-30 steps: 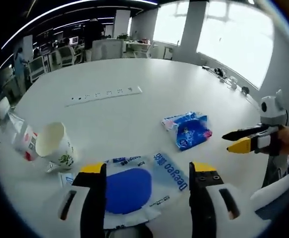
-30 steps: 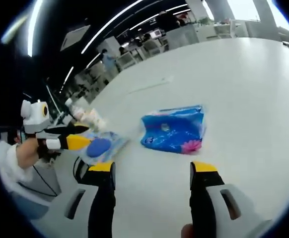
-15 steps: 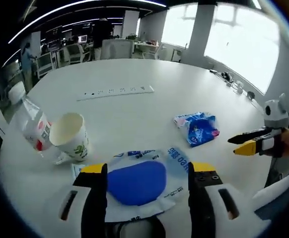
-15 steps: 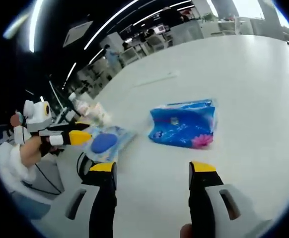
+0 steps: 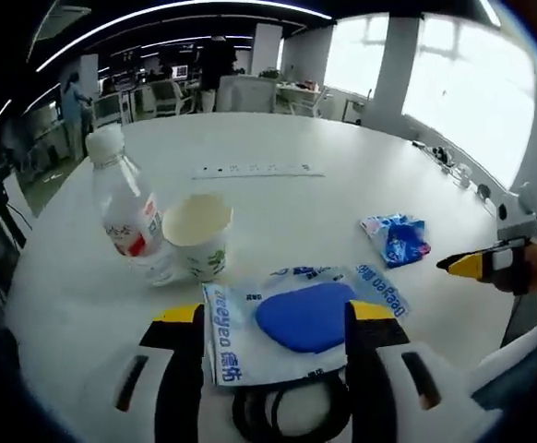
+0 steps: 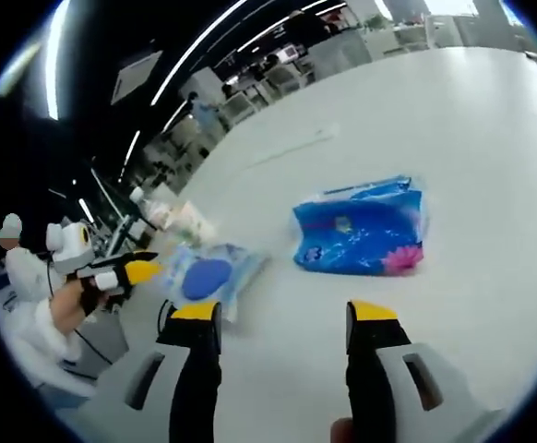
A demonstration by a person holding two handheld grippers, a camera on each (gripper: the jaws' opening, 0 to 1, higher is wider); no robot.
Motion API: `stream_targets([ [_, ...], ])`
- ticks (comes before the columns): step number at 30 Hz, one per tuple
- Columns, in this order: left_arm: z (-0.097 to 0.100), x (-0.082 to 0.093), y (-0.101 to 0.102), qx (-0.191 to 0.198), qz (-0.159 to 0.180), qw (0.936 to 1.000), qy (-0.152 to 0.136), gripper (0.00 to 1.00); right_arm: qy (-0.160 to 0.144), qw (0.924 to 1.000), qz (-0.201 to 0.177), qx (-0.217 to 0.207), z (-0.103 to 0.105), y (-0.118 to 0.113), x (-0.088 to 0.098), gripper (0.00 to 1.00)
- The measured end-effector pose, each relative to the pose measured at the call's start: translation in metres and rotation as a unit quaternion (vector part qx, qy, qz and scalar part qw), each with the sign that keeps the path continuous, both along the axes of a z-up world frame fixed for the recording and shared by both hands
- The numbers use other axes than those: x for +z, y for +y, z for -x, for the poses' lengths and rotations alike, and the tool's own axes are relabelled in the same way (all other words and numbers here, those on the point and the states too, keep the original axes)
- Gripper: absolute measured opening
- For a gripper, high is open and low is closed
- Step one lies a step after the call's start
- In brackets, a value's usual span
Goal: Arrange the tabletop items into an orderly group along one side of the table until the central work area is clear of visible clutter.
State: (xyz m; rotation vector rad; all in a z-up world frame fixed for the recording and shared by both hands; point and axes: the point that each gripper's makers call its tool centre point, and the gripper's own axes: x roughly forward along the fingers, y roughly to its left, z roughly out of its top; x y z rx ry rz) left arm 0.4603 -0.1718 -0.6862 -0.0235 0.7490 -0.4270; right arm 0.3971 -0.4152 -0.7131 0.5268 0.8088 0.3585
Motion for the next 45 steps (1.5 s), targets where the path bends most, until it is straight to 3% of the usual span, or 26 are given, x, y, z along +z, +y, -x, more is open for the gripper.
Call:
stream_targets([
  [6,0.001,-0.004,0.037,0.050,0.014,0.9986,0.012,0.60,0.009,0.9996,-0.026,0.007,-0.001,0.020,-0.001,0.52],
  [10,0.004,-0.011,0.053,0.088,0.047,0.9944,0.034,0.58,0.026,0.9982,-0.053,0.015,0.002,0.038,-0.003,0.52],
  [12,0.008,-0.013,0.051,0.092,0.073,0.9918,0.050,0.52,0.034,0.9976,-0.059,0.015,0.001,0.046,-0.005,0.51],
  [15,0.012,-0.018,0.045,0.078,0.075,0.9924,0.058,0.41,0.041,0.9967,-0.067,0.019,-0.001,0.055,-0.007,0.47],
  [21,0.017,-0.032,0.034,0.078,0.088,0.9897,0.082,0.38,0.041,0.9970,-0.061,0.026,-0.008,0.071,-0.013,0.36],
  [28,0.018,-0.041,0.030,0.072,0.075,0.9904,0.091,0.17,0.059,0.9961,-0.053,0.037,-0.005,0.089,-0.027,0.25],
  [31,0.019,-0.045,0.034,0.069,0.053,0.9920,0.091,0.06,0.058,0.9964,-0.044,0.044,-0.005,0.093,-0.030,0.10],
  [33,0.018,-0.047,0.037,0.070,0.042,0.9927,0.088,0.02,0.050,0.9972,-0.032,0.045,-0.007,0.093,-0.032,0.06],
  [39,0.017,-0.044,0.034,0.063,0.034,0.9941,0.081,0.00,0.031,0.9973,-0.019,0.063,-0.010,0.093,-0.030,0.00],
  [42,0.014,-0.037,0.028,0.037,0.003,0.9978,0.056,0.00,0.005,0.9962,0.011,0.087,-0.012,0.093,-0.023,0.00],
  [45,0.011,-0.028,0.021,0.035,0.006,0.9986,0.040,0.00,-0.011,0.9961,0.020,0.085,-0.014,0.090,-0.015,0.00],
])
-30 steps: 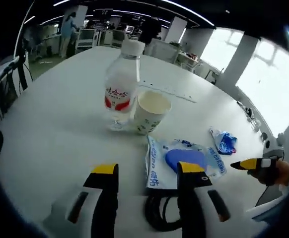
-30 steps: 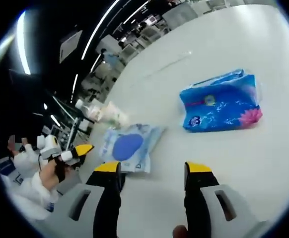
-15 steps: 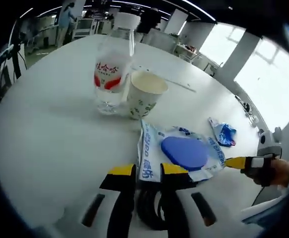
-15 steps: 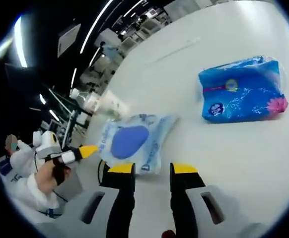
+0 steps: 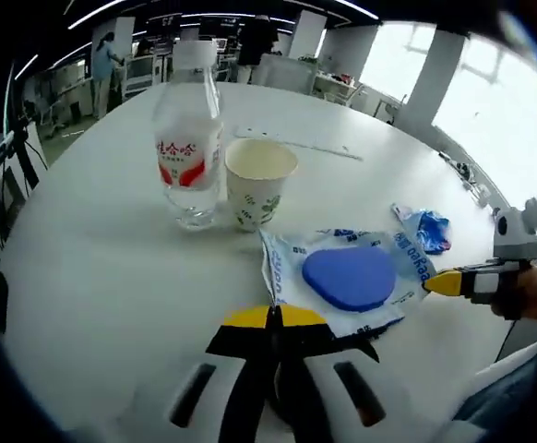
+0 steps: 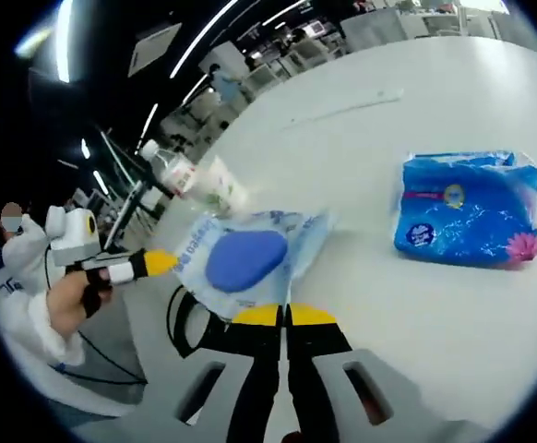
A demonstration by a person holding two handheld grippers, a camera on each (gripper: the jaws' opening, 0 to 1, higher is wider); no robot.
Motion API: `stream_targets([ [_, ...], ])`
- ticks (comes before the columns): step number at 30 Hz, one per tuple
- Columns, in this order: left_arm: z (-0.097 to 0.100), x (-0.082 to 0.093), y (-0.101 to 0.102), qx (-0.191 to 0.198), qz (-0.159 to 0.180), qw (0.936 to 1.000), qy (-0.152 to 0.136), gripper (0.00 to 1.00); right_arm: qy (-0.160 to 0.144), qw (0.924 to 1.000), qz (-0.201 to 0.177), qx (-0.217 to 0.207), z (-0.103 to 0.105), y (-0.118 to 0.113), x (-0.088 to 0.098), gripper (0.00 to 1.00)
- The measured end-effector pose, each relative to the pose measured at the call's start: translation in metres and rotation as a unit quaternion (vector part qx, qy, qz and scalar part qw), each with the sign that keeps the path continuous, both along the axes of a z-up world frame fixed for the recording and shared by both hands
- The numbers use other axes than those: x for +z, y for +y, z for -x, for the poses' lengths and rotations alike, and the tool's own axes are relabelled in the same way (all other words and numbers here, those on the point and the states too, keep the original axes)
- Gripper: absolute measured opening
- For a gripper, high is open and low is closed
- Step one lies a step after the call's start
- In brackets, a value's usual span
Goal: Arrange the tabletop items into an orderly group along one side of the table until the central work area is clear of visible clutter.
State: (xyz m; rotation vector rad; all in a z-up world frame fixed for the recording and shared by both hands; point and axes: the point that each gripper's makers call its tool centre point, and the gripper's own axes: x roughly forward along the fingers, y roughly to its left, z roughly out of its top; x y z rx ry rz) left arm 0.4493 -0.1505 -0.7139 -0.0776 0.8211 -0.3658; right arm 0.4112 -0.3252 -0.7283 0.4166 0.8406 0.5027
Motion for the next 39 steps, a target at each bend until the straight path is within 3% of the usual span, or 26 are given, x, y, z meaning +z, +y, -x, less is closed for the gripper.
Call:
stream_targets([
  [3,-0.005,0.012,-0.007,-0.008,-0.002,0.9997,-0.024,0.00,-0.026,0.9996,0.012,-0.005,-0.005,-0.007,0.010,0.00],
  [9,-0.015,0.018,-0.019,-0.025,-0.004,0.9989,-0.038,0.00,-0.053,0.9980,0.031,-0.012,-0.015,-0.020,0.020,0.00],
  [26,-0.037,0.030,-0.036,-0.033,0.008,0.9977,-0.058,0.00,-0.075,0.9959,0.035,-0.038,-0.029,-0.034,0.031,0.00],
  [39,-0.063,0.028,-0.050,-0.055,-0.009,0.9960,-0.070,0.00,-0.064,0.9952,0.052,-0.053,-0.053,-0.046,0.020,0.00],
])
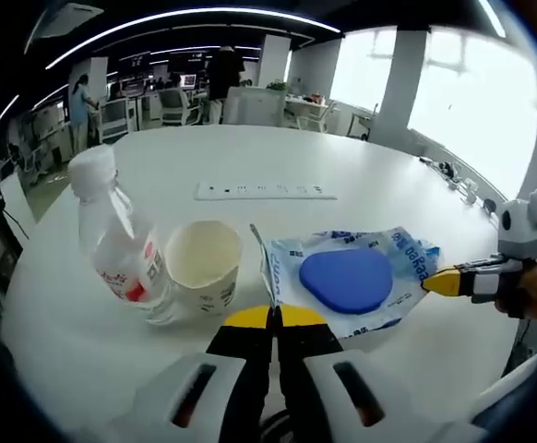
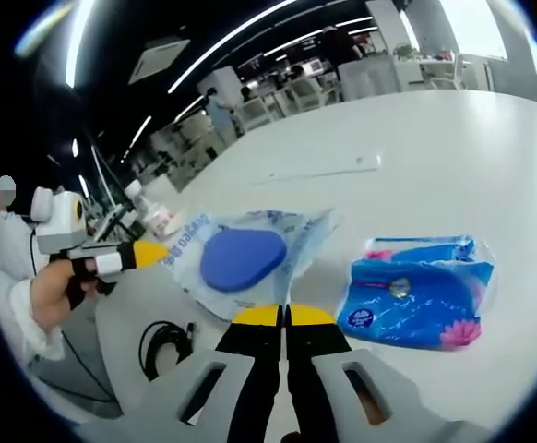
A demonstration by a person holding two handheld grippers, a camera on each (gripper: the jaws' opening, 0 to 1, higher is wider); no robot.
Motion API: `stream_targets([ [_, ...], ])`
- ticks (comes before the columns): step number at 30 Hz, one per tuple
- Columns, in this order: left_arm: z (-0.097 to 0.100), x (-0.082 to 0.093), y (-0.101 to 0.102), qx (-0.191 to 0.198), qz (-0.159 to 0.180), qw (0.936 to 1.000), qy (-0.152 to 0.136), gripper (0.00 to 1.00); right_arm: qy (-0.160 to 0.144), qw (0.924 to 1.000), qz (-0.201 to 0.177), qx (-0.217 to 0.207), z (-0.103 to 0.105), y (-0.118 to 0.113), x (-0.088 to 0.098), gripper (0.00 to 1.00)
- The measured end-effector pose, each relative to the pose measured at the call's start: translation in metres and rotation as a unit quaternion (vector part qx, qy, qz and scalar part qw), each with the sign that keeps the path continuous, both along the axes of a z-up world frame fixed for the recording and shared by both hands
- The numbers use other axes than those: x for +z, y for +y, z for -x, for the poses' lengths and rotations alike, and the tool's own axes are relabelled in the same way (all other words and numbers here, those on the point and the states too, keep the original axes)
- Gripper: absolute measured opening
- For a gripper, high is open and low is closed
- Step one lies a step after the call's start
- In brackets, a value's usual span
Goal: Arrange the tabletop items into an orderly group along one side of the table until the central work area is clear of visible clutter.
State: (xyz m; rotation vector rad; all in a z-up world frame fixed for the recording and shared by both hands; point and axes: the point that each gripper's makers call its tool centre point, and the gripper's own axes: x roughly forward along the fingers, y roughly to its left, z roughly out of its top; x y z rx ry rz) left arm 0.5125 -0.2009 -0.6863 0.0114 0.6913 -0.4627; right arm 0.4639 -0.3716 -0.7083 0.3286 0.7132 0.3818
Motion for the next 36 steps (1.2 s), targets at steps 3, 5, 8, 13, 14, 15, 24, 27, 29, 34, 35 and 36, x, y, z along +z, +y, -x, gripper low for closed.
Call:
stream_targets([
  [3,-0.004,-0.004,0.001,0.000,-0.003,1.0000,0.002,0.00,0.004,1.0000,-0.002,-0.007,-0.006,-0.002,-0.002,0.00],
  [5,-0.006,-0.007,0.002,0.002,-0.004,1.0000,0.004,0.00,0.006,1.0000,0.001,-0.006,-0.008,0.000,-0.005,0.00],
  [8,-0.008,-0.012,0.003,0.000,-0.012,0.9999,0.008,0.00,0.017,0.9998,0.004,-0.006,-0.008,0.002,-0.012,0.00],
  [13,-0.009,-0.027,0.006,-0.007,-0.033,0.9993,0.017,0.00,0.031,0.9995,0.010,-0.003,-0.009,0.006,-0.024,0.00],
  [14,-0.009,-0.028,0.006,-0.006,-0.033,0.9993,0.017,0.00,0.034,0.9993,0.011,-0.003,-0.009,0.006,-0.025,0.00],
  [15,-0.010,-0.029,0.007,-0.005,-0.034,0.9992,0.018,0.00,0.036,0.9993,0.010,-0.004,-0.010,0.006,-0.026,0.00],
  [24,-0.013,-0.040,0.005,-0.007,-0.034,0.9990,0.027,0.00,0.058,0.9981,0.008,-0.017,-0.011,0.000,-0.038,0.00],
  [27,-0.012,-0.046,0.004,-0.006,-0.038,0.9988,0.031,0.00,0.061,0.9979,0.006,-0.022,-0.013,-0.002,-0.040,0.00],
  [29,-0.012,-0.050,0.005,-0.005,-0.040,0.9986,0.035,0.00,0.062,0.9977,0.001,-0.026,-0.014,-0.002,-0.039,0.00],
  [34,-0.009,-0.061,0.008,-0.007,-0.043,0.9978,0.050,0.00,0.067,0.9973,-0.004,-0.029,-0.015,-0.003,-0.041,0.00],
  [35,-0.009,-0.063,0.009,-0.007,-0.044,0.9977,0.052,0.00,0.070,0.9971,-0.005,-0.029,-0.014,-0.003,-0.042,0.00],
  [36,-0.009,-0.065,0.010,-0.008,-0.044,0.9976,0.053,0.00,0.071,0.9970,-0.005,-0.028,-0.014,-0.003,-0.042,0.00],
])
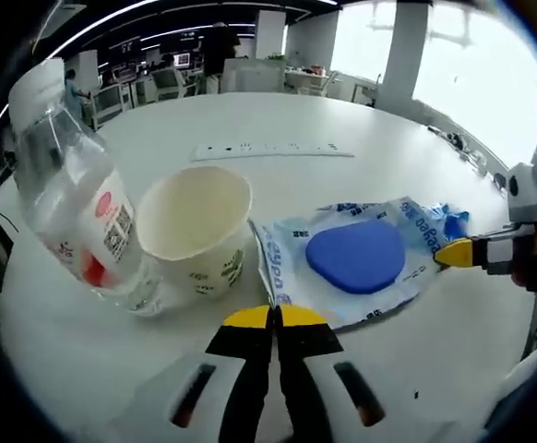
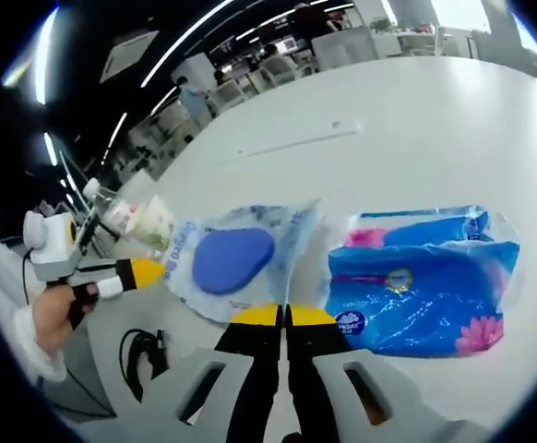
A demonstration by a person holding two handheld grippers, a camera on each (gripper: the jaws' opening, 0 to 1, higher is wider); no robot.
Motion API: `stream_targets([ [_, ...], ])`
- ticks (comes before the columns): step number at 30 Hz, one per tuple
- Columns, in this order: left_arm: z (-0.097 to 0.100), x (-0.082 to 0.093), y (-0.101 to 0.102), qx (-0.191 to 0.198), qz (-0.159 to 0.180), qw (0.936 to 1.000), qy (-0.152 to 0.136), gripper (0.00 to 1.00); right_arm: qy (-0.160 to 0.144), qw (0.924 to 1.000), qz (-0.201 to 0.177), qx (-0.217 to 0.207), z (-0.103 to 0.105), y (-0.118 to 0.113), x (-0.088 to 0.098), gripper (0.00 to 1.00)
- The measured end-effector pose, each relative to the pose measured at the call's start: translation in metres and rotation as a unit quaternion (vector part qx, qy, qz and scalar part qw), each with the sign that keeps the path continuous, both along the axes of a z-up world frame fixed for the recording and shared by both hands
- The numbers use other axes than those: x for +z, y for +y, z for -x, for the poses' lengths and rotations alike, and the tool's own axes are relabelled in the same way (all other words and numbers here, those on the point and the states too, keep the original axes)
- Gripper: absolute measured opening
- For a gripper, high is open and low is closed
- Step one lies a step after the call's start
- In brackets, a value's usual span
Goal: Arrange the tabletop items into an orderly group along one side of the table until the central work area is clear of visible clutter.
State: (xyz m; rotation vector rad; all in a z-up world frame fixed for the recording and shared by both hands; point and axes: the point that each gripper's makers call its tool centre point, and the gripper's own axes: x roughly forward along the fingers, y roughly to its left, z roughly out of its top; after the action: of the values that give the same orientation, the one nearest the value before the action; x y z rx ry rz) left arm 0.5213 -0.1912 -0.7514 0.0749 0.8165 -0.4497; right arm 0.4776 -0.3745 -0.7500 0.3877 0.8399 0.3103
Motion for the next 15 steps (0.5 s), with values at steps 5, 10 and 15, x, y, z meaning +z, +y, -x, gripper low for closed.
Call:
stream_targets([
  [5,0.0013,-0.0038,-0.0003,-0.007,-0.008,0.9999,0.002,0.00,0.005,1.0000,0.000,0.001,0.0010,-0.0002,-0.0026,0.00],
  [10,0.0003,-0.0066,0.0004,0.002,-0.005,1.0000,-0.001,0.00,0.016,0.9999,0.005,0.004,0.0051,-0.0003,-0.0068,0.00],
  [15,0.0000,-0.0078,0.0012,0.017,0.009,0.9998,-0.003,0.00,0.017,0.9998,0.008,0.002,0.0049,-0.0005,-0.0068,0.00],
])
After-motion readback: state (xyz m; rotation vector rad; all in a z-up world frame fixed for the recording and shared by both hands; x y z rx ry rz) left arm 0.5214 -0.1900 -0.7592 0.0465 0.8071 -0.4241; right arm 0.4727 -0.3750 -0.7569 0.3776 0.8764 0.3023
